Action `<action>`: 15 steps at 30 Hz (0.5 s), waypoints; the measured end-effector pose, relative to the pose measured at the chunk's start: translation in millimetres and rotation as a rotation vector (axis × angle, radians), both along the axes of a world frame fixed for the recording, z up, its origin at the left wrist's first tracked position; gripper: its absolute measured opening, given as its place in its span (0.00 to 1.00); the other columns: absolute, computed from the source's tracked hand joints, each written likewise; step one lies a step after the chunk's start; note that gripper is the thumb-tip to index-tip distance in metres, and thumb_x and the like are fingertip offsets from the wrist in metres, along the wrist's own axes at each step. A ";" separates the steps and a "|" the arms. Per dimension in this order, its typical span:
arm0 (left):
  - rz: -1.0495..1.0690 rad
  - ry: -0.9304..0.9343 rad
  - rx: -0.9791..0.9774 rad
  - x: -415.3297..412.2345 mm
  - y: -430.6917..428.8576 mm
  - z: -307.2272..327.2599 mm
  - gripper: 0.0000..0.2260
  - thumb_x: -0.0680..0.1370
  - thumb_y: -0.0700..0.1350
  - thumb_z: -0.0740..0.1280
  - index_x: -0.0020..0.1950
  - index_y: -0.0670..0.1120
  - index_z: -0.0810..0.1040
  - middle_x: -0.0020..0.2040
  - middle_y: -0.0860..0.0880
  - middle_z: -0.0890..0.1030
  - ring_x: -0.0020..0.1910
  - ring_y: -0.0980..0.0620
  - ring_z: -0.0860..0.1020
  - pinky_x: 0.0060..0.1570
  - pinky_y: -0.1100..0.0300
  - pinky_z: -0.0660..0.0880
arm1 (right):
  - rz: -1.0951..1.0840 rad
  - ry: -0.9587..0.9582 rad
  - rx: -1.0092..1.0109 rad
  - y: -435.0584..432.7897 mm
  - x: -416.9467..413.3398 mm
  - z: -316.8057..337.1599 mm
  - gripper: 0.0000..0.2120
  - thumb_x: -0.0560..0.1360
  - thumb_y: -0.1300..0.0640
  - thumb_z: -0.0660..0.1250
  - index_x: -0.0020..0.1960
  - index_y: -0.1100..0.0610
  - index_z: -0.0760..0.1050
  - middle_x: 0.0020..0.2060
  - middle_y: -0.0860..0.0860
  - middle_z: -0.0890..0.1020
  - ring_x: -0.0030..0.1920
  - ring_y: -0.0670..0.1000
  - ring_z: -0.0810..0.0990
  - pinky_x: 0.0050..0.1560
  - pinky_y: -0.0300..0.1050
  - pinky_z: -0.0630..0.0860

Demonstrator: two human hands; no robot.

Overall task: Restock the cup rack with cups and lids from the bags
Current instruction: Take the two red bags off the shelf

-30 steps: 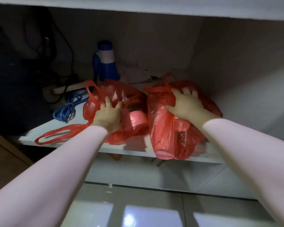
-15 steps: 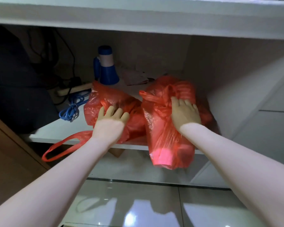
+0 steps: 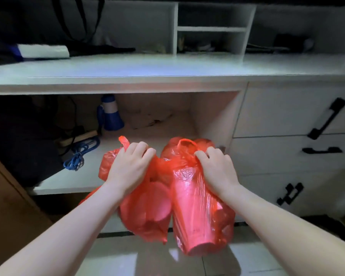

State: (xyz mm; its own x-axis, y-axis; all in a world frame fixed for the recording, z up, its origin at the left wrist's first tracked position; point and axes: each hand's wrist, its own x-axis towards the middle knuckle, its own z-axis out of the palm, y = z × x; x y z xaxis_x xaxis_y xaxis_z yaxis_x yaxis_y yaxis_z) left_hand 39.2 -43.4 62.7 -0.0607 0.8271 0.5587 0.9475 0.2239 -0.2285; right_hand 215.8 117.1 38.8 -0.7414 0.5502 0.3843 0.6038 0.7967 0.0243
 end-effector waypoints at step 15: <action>-0.424 0.165 0.300 209.5 72.7 133.5 0.10 0.71 0.36 0.58 0.44 0.38 0.80 0.42 0.38 0.79 0.37 0.39 0.77 0.31 0.50 0.73 | -0.116 0.249 0.167 -20.3 248.8 166.9 0.15 0.80 0.60 0.55 0.64 0.55 0.71 0.51 0.57 0.69 0.51 0.57 0.68 0.45 0.54 0.74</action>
State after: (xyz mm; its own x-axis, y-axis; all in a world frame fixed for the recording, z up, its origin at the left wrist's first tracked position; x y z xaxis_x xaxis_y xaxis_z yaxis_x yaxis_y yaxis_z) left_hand 248.7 29.3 196.2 0.3521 0.5628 0.7479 0.9257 -0.0914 -0.3670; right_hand 464.6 96.8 205.7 -0.5488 0.5398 0.6383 0.6945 0.7194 -0.0114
